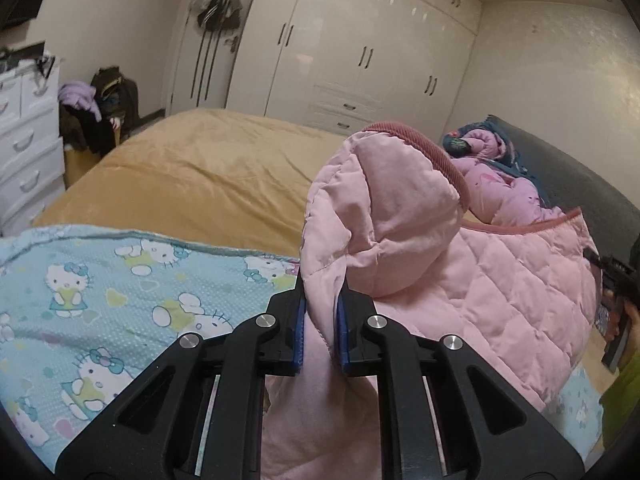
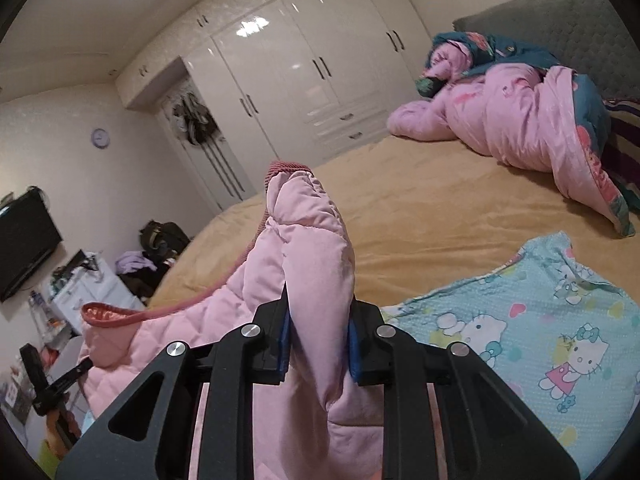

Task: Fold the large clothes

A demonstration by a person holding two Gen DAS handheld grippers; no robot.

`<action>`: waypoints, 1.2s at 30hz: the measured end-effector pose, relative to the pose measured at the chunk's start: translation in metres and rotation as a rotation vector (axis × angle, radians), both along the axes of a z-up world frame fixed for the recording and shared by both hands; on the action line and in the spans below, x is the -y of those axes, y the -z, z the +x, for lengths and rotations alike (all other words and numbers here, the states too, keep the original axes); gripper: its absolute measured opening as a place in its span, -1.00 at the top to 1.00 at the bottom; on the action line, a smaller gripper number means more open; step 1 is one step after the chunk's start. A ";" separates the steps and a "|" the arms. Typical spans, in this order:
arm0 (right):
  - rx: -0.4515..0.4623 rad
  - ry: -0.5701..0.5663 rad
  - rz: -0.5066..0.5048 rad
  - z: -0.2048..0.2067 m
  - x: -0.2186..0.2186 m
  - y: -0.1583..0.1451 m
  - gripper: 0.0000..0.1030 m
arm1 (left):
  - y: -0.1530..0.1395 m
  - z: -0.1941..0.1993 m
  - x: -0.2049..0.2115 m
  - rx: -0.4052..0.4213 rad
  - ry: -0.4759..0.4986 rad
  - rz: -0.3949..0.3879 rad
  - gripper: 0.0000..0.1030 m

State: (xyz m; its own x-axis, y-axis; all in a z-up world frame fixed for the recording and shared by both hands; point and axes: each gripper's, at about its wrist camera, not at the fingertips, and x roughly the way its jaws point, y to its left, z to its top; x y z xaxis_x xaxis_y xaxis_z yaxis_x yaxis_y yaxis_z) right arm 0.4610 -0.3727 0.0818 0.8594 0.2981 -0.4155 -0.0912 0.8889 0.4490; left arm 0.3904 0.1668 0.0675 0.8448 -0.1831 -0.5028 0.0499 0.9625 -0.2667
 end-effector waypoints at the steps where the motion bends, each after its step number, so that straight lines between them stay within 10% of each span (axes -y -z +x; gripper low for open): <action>1: -0.013 0.007 -0.001 0.006 0.000 0.005 0.60 | 0.006 0.008 -0.001 -0.019 -0.008 -0.001 0.89; 22: -0.326 0.116 -0.192 0.067 -0.008 0.140 0.58 | 0.100 0.059 -0.010 -0.226 -0.096 0.003 0.83; 36: -0.486 0.142 -0.277 0.075 -0.013 0.186 0.10 | 0.139 0.060 -0.018 -0.302 -0.133 -0.014 0.64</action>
